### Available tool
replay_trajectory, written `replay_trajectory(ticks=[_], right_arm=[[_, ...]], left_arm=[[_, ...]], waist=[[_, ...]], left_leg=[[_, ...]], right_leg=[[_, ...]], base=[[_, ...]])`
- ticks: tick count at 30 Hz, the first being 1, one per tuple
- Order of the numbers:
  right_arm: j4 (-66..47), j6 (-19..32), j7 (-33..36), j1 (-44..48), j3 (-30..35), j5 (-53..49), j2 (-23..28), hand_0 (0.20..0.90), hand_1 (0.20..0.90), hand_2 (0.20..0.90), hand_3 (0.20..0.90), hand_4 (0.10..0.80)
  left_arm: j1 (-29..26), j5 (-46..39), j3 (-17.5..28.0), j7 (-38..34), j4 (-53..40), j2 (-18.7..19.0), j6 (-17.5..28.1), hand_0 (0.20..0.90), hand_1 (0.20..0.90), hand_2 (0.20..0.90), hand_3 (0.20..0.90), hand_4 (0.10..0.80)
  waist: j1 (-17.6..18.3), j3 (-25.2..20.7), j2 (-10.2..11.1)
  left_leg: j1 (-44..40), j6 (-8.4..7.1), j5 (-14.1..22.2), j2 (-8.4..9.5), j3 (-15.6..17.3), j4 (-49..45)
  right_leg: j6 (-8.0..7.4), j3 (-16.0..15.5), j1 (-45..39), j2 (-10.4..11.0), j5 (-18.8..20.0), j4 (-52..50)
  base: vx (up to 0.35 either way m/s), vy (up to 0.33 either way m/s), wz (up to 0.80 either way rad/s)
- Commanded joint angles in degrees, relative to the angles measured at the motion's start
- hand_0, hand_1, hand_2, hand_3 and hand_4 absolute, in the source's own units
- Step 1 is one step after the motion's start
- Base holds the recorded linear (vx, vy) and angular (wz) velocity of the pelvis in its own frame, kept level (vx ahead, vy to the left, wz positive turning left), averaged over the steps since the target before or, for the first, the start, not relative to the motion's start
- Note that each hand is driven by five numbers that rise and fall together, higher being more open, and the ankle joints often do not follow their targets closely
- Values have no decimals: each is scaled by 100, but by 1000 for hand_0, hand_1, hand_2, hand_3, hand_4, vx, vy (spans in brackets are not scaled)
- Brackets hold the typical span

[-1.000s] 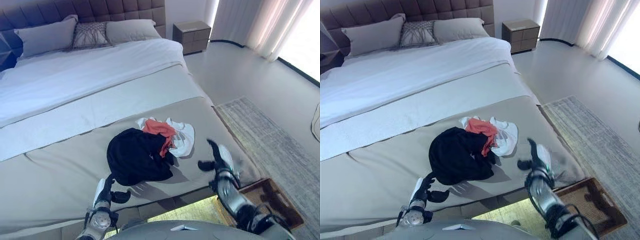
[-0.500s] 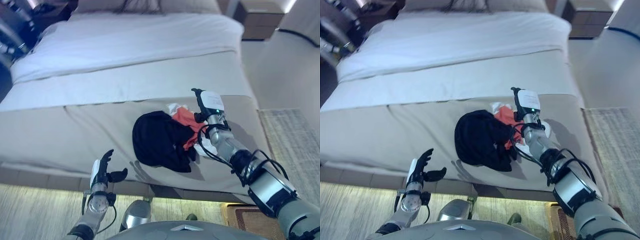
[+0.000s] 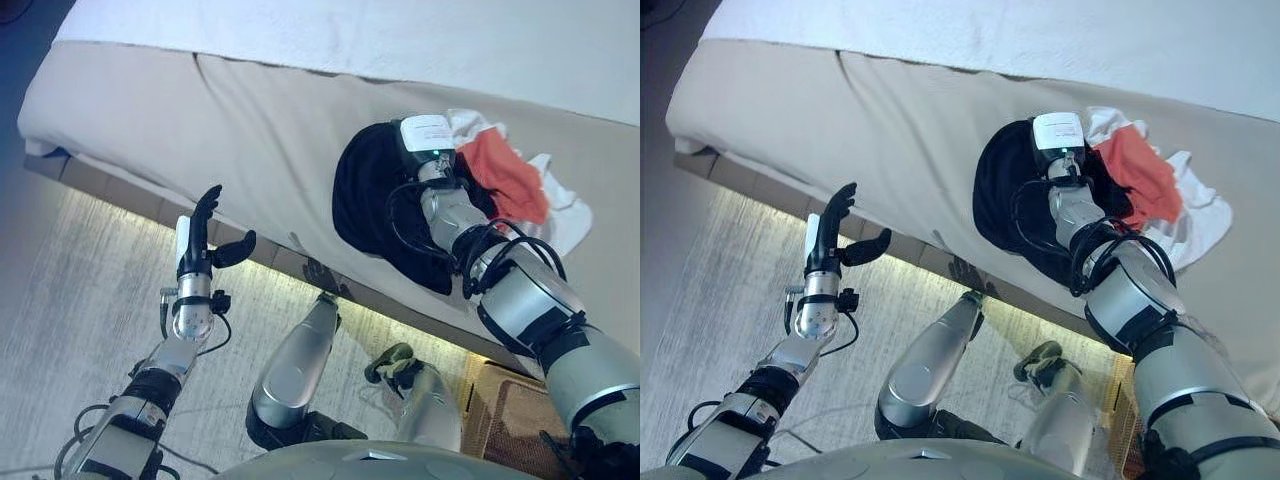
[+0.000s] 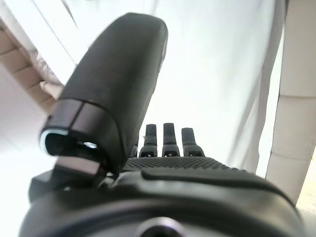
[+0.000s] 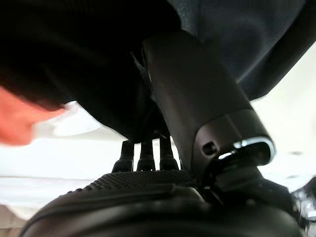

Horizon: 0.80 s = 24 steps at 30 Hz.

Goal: Pick up the clothes from the bed and place them into the basket

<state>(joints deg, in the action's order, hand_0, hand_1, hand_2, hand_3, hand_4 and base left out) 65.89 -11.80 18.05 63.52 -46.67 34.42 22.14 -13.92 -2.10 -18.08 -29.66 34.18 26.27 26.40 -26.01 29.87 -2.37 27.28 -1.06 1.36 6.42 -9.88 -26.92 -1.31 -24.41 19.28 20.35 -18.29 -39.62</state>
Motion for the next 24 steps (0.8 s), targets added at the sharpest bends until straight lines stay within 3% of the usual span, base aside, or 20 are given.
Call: replay_trajectory(ticks=[1, 17, 18, 21, 24], right_arm=[[170, -119, -89, 1033, -299, 2, -101, 900, 900, 900, 900, 800], [743, -374, -1415, 1435, -305, -726, 71, 900, 900, 900, 900, 800], [747, -404, -1431, 1446, -329, -796, 80, 796, 796, 796, 779, 679], [710, -362, -1543, 1513, -371, -754, 151, 300, 300, 300, 200, 100], [661, -280, -1354, 1529, -373, -890, 218, 300, 300, 300, 200, 100]], left_arm=[[-8, 252, 49, -555, -921, 527, 334, 900, 900, 900, 900, 800], [-1, -4, 182, -578, -2316, 795, 434, 900, 900, 900, 900, 800], [-6, 73, 179, -595, -2357, 811, 370, 900, 900, 900, 900, 800], [-14, 312, 163, -684, -2415, 931, 182, 900, 900, 900, 900, 800], [-17, 269, 186, -706, -2489, 1024, 55, 900, 900, 900, 900, 800]], waist=[[-151, -7, -78], [-240, -7, -342], [-236, -7, -334], [-207, -7, -318], [-172, -7, -302]], left_leg=[[507, 380, 745, 123, 86, -835], [1666, 504, 887, 337, 98, -1703], [1697, 510, 901, 337, 87, -1740], [1680, 505, 918, 299, 122, -1780], [1625, 503, 936, 268, 149, -1787]], right_leg=[[-14, 285, 384, -23, 395, -518], [4, 372, 1523, -81, 243, -1400], [-1, 378, 1560, -100, 219, -1420], [8, 391, 1580, -127, 208, -1468], [7, 407, 1530, -157, 201, -1436]], base=[[-5, 69, 4], [-7, 27, 5], [-10, -33, -1], [-4, -3, -1], [-16, -13, -6]])
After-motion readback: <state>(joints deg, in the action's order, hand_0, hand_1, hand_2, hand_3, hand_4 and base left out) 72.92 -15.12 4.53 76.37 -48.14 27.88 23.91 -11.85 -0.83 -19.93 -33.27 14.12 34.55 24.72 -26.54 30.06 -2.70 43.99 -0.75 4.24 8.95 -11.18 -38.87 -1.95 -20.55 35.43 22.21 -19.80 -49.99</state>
